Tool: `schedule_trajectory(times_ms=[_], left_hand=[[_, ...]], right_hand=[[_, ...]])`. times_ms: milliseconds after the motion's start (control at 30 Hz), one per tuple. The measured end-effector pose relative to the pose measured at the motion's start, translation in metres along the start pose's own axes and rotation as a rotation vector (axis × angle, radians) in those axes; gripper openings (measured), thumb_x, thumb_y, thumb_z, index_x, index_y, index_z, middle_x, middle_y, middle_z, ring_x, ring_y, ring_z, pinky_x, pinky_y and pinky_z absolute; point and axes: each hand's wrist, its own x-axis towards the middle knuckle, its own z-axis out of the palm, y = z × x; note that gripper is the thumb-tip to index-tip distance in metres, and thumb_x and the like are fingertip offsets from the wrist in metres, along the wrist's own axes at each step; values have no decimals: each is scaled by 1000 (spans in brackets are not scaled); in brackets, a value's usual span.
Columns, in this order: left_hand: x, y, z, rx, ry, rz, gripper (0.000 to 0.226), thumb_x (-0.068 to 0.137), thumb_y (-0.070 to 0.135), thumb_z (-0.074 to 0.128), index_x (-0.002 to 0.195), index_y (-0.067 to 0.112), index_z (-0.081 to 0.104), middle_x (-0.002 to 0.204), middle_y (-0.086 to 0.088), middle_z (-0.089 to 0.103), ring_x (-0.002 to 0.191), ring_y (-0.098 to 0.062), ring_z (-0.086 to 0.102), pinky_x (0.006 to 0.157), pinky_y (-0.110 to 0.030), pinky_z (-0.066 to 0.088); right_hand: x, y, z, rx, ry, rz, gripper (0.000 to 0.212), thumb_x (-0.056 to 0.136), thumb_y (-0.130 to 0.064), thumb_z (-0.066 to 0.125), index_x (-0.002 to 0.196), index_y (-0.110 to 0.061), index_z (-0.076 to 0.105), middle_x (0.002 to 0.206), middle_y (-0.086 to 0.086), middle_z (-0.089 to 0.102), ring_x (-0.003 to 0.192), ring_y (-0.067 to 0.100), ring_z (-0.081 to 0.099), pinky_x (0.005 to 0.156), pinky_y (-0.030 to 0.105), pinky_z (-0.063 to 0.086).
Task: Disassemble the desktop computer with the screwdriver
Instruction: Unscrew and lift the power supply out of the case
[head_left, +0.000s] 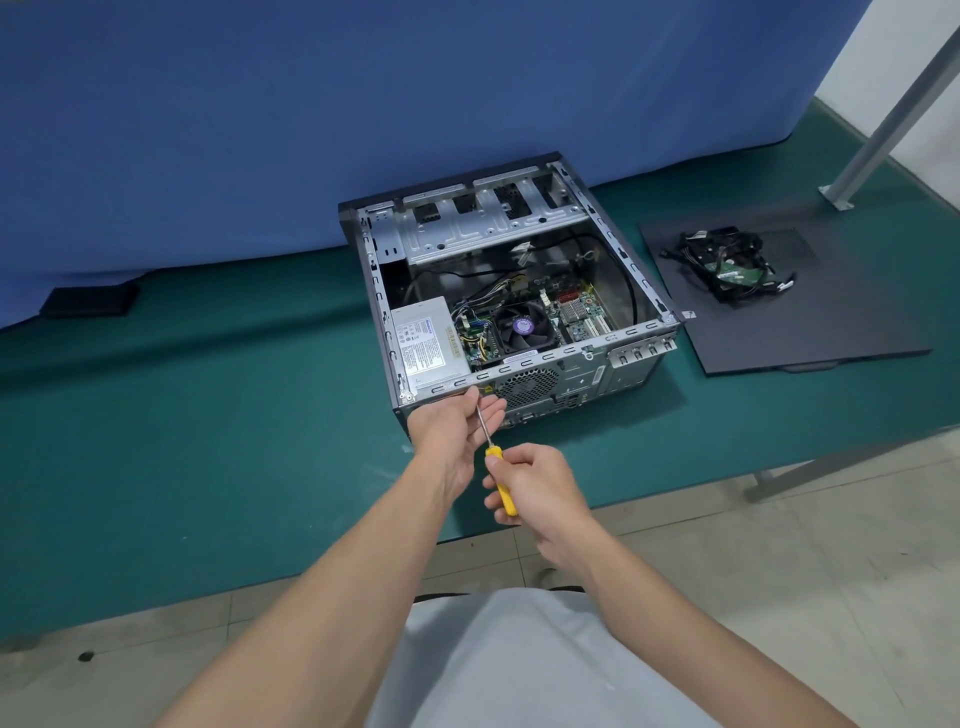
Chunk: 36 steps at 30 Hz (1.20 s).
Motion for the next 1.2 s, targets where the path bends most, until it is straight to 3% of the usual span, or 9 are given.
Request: schedule_trajectory(times_ms=[200,300,433,500,600,700,833,1067,1200], left_hand=[[3,-4,-1,32,10,20,8,92,-3,58,93,-9,63,85,-23,71,75,-29,73,64,-31,60],[6,-4,-4,106,1,53,8,92,0,59,92,-7,63,84,-21,71,76,-28,73,65,-30,60],[9,-3,-10,337,-53,196,10,93,5,61,94,-3,68,78,-13,72,74,-23,73,66,-27,60],[11,-1,-12,499,-92,306,13,92,7,62,98,-2,70,77,-8,72,72,-19,72,68,-26,59],[9,2,-11,782,-189,524,14,92,12,63,97,4,74,77,-3,73,74,-15,72,77,-34,59],[4,7,-8,1050,-328,800,15,92,16,63,89,6,74,76,-7,73,73,-23,71,75,-40,57],[-1,17,1,1246,-465,1044,17,94,17,59,95,8,74,75,-12,72,67,-33,64,66,-40,52],[3,19,39,1348,-646,1184,19,96,16,57,97,6,73,76,-13,71,67,-33,61,67,-43,47],[11,8,78,1302,-652,1209,14,93,16,61,94,5,70,79,-10,70,71,-29,63,64,-41,49]], right_hand=[[11,8,-7,-144,46,-58,6,94,-19,57,95,-14,60,81,4,66,58,11,59,51,22,48],[17,12,-18,-268,31,-56,6,95,-22,56,90,-19,57,80,0,65,61,13,56,64,31,52],[18,11,-39,-417,138,-36,27,83,-30,69,69,-21,47,64,-8,50,61,13,46,57,29,34],[18,7,-44,-366,298,-91,41,80,-32,72,59,-20,39,52,-7,41,53,15,39,52,30,28],[19,-13,-44,-218,401,-196,38,78,-39,73,58,-18,48,44,-11,45,49,14,42,52,28,32],[20,-36,-37,-152,421,-293,21,78,-40,73,68,-25,65,55,-15,59,56,8,50,56,26,37],[21,-53,-30,-158,431,-317,11,80,-35,73,73,-28,71,62,-13,66,56,3,53,55,22,37],[24,-63,-59,-133,469,-244,10,83,-28,73,75,-23,72,70,-6,69,61,9,55,56,27,41],[35,-74,-95,-133,524,-270,11,84,-28,70,74,-22,70,59,-10,61,54,9,48,53,26,36]])
